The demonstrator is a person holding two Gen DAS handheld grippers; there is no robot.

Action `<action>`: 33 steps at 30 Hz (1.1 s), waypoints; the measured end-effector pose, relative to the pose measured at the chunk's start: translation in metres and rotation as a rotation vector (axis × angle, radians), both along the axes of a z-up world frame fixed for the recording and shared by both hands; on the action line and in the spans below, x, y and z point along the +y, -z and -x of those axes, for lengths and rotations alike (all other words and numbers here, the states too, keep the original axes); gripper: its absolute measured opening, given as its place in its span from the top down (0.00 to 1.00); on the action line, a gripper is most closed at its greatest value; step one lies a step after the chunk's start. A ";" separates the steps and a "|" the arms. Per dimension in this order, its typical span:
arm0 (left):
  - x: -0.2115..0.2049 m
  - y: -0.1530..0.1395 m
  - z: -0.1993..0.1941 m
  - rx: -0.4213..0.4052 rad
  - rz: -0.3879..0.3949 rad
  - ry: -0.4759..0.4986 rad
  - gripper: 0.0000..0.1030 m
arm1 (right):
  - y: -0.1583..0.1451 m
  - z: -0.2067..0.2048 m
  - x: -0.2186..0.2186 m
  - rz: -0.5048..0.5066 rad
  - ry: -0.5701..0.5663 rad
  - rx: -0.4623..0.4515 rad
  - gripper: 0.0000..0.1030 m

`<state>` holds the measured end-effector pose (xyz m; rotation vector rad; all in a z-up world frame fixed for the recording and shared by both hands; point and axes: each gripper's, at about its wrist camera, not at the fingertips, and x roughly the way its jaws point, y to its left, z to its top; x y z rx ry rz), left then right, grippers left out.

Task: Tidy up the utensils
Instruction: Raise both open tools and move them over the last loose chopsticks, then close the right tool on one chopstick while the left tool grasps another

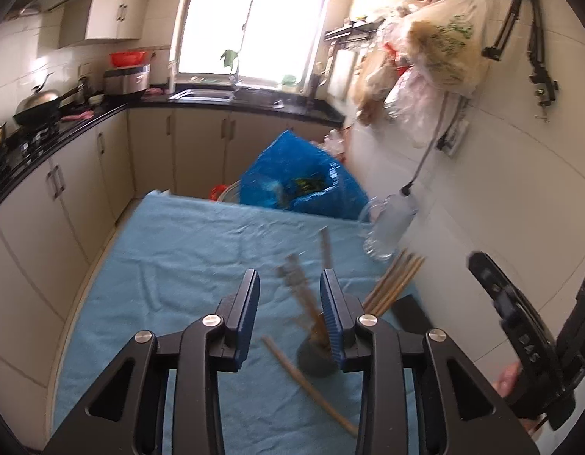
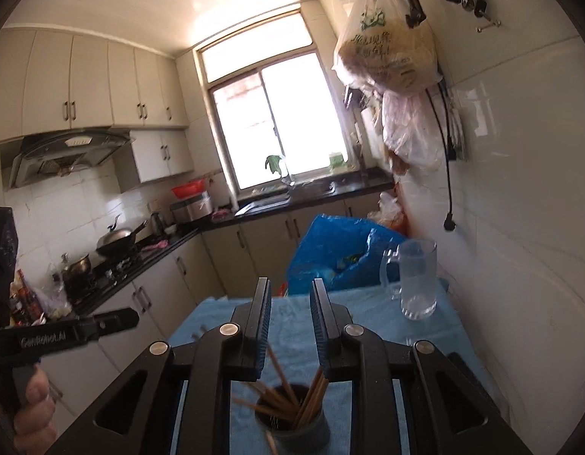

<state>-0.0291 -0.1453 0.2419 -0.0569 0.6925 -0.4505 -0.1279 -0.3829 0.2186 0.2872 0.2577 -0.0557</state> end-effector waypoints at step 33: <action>0.140 0.203 -0.059 0.436 -0.108 -0.227 0.69 | 0.180 -0.061 0.102 0.047 -0.419 0.667 0.72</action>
